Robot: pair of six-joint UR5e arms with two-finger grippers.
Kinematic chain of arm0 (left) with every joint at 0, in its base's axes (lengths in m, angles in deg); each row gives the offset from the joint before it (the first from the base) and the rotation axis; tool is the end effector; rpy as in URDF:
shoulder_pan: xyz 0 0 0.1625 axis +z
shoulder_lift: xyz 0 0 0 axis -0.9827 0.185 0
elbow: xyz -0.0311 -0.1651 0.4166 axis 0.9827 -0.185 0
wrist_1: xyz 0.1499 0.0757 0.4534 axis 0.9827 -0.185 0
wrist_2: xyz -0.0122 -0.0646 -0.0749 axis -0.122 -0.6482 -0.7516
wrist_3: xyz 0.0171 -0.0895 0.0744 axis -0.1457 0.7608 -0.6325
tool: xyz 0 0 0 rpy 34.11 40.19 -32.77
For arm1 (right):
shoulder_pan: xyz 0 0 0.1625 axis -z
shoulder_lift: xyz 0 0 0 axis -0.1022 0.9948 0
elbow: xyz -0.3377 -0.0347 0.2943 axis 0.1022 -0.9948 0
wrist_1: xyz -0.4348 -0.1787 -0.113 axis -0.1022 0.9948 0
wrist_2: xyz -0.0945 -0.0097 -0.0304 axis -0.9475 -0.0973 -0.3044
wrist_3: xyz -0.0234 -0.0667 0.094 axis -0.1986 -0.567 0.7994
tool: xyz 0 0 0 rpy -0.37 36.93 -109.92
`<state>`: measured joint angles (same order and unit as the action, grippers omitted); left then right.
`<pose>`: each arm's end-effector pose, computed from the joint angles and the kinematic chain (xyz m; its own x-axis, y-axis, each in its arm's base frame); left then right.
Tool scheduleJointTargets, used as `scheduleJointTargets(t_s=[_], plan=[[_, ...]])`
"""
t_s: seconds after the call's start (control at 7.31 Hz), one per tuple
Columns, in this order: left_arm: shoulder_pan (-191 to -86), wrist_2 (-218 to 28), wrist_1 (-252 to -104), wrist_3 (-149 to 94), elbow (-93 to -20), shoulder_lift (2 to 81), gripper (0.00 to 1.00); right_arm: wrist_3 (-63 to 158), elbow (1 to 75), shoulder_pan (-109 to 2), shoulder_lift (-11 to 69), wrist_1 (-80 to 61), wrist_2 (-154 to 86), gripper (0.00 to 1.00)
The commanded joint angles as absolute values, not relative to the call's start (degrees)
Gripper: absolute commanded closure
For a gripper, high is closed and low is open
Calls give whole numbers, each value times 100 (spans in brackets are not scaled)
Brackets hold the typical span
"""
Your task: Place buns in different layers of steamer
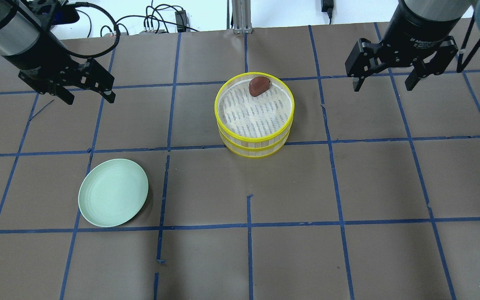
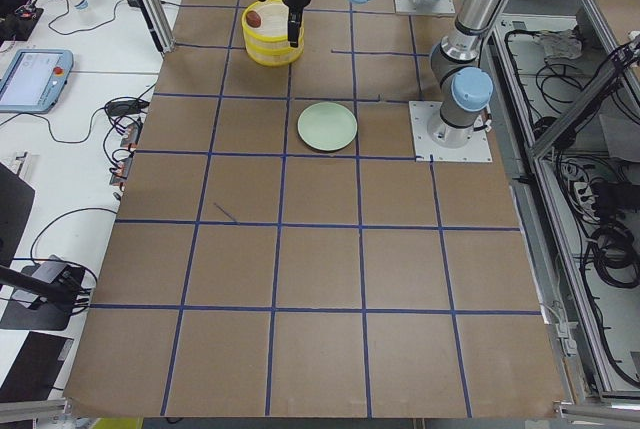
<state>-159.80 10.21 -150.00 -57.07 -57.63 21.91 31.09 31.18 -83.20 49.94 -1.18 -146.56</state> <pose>-0.0509 -0.5784 0.4752 -0.9901 0.0884 0.1095 0.0874 0.9961 -0.0139 0.1253 -0.5580 0.5318 -0.9998 0.0190 -0.0086 0.0190 0.9998 0.0025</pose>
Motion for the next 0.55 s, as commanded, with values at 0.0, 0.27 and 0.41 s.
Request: scheduleJointTargets(t_s=[0.0,0.27,0.41], plan=[[-16412,1435,-15028,-5118,-5877,2188,0,2971,3105,-8308,4987,-127,-14618,0],[-17125,2308,-14932,-4612,-5904,2266,0,2979,3123,-8264,4987,-118,-14601,0],[-17127,2300,-14931,-4673,-5921,2275,0,2980,3123,-8299,4987,-135,-14557,0]])
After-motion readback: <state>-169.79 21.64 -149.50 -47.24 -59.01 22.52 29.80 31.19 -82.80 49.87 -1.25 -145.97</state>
